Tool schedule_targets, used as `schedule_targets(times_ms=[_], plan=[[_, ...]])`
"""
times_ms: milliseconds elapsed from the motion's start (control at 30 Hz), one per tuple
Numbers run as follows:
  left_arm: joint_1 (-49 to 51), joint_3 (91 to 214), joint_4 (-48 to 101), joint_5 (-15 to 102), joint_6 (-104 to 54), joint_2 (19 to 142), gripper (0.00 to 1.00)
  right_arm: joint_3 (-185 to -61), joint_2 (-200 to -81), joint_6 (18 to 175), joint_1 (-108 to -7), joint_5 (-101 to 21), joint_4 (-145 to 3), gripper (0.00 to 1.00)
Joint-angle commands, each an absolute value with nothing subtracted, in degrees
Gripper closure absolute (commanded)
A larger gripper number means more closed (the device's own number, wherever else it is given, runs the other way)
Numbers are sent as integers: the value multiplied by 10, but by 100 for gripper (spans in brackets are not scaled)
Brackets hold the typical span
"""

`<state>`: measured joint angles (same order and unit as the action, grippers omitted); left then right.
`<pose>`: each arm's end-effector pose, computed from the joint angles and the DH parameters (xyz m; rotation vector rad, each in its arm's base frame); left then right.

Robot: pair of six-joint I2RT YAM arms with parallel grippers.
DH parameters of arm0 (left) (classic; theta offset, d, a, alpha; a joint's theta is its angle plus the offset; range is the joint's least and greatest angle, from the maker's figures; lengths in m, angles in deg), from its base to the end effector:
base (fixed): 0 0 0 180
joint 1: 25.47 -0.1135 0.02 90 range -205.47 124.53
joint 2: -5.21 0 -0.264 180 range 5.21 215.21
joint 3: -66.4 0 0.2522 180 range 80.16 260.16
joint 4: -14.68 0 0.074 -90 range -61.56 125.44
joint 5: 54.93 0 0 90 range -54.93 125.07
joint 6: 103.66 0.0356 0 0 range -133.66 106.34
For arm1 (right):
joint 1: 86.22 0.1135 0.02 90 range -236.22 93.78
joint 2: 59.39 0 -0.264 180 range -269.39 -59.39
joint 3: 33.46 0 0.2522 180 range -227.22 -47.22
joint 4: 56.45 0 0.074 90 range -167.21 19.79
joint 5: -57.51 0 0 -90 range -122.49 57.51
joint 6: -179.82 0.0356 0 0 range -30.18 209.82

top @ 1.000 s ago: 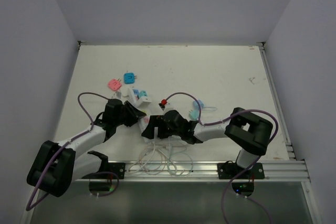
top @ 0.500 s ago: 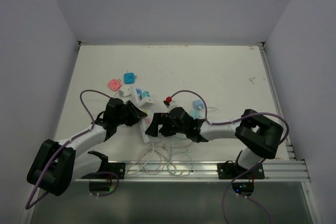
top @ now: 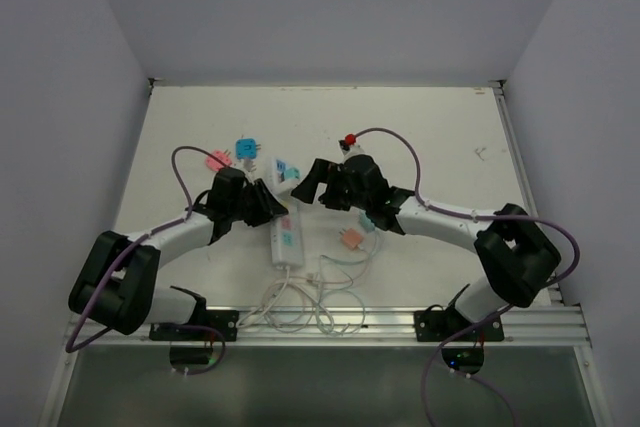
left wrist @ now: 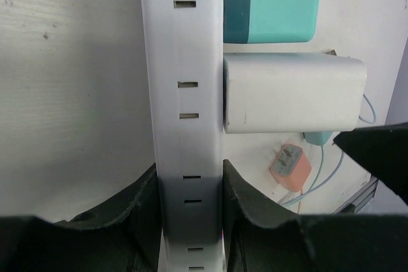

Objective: Pull the plug off the socket

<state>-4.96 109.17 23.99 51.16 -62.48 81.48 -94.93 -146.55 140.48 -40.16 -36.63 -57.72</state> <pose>0.2279 -0.0958 0.1572 -0.4556 2.4290 -0.8996 0.2284 0.2407 0.2182 0.0402 2.2347 1.0778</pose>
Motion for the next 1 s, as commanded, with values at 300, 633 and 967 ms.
schedule_targets(times_ms=[300,633,967], plan=[[-51,1164,240,567,-548,853,100,-1088,-1612,1468,-449,-419,-598,1],[-51,1183,268,552,-522,860,100,-1121,-1676,1494,-457,-476,-559,14],[-51,1176,275,517,-536,863,100,-1084,-1682,1520,-465,-518,-493,79]])
